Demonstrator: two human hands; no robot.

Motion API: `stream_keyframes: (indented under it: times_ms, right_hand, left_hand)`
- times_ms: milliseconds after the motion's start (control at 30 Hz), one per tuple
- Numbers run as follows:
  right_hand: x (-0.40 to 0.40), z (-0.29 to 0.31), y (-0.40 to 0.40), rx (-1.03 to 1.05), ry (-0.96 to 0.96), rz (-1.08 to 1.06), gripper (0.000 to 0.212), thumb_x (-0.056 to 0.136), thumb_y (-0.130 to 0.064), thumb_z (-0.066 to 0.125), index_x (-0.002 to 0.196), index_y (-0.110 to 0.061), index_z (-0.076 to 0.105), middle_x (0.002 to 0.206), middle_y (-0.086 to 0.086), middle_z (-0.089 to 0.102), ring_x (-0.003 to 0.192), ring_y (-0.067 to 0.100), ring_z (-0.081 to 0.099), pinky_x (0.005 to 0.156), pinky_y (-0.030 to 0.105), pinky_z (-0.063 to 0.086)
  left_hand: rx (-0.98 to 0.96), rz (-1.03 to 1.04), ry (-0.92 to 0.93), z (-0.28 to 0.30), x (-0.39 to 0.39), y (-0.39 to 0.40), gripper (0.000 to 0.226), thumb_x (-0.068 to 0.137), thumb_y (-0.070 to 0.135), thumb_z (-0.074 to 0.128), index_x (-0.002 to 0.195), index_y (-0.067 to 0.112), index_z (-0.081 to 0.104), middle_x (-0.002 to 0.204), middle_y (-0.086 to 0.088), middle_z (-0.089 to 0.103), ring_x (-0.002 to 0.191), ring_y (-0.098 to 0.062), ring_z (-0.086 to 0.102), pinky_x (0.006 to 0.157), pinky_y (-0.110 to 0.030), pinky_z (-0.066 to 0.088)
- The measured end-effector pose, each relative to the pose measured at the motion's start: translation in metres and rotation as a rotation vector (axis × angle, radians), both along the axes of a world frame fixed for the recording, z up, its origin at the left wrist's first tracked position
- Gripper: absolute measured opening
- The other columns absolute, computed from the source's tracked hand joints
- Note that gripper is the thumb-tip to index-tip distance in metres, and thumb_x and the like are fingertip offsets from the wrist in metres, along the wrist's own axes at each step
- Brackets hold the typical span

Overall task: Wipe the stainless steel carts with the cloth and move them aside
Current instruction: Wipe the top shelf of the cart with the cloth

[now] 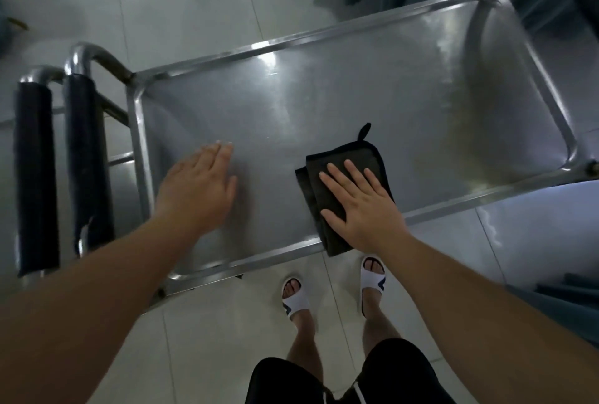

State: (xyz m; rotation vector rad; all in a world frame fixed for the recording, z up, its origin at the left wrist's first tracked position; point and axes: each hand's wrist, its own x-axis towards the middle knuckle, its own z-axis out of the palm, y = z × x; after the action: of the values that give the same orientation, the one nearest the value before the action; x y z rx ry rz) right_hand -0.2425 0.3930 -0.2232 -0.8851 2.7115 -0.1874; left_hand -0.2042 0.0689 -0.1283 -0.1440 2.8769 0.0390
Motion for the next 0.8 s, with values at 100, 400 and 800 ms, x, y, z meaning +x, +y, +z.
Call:
stream_keyframes:
  times_ms: [100,400,800]
  right_hand:
    - [-0.017,-0.001,0.032,0.006,0.009,-0.022,0.073,0.104,-0.071,0.015,0.166,-0.039,-0.004,0.174,-0.014,-0.004,0.159,0.011,-0.015,0.128,0.044,-0.002]
    - [-0.071,-0.001,0.126,0.038,0.044,-0.03,0.073,0.103,-0.071,0.019,0.166,-0.038,0.001,0.175,-0.014,0.0,0.161,0.013,-0.008,0.128,0.045,-0.001]
    - [-0.169,0.006,0.273,0.111,0.09,-0.195,0.076,0.1,-0.067,0.029,0.166,-0.036,0.01,0.174,-0.01,0.012,0.161,0.017,0.001,0.13,0.047,0.005]
  left_hand:
    - [0.147,0.14,0.009,-0.014,-0.018,0.057,0.064,0.108,0.039,0.045,0.166,0.017,0.028,0.172,-0.01,0.029,0.156,-0.032,0.03,0.124,-0.05,0.027]
    - [0.299,0.324,0.128,-0.049,-0.071,0.169,0.065,0.11,0.039,0.041,0.168,0.016,0.021,0.176,-0.008,0.017,0.163,-0.027,0.012,0.129,-0.048,0.016]
    - [0.162,0.501,0.274,-0.106,-0.101,0.189,0.066,0.108,0.045,0.027,0.168,0.019,0.019,0.176,-0.007,0.017,0.163,-0.025,0.01,0.132,-0.043,0.006]
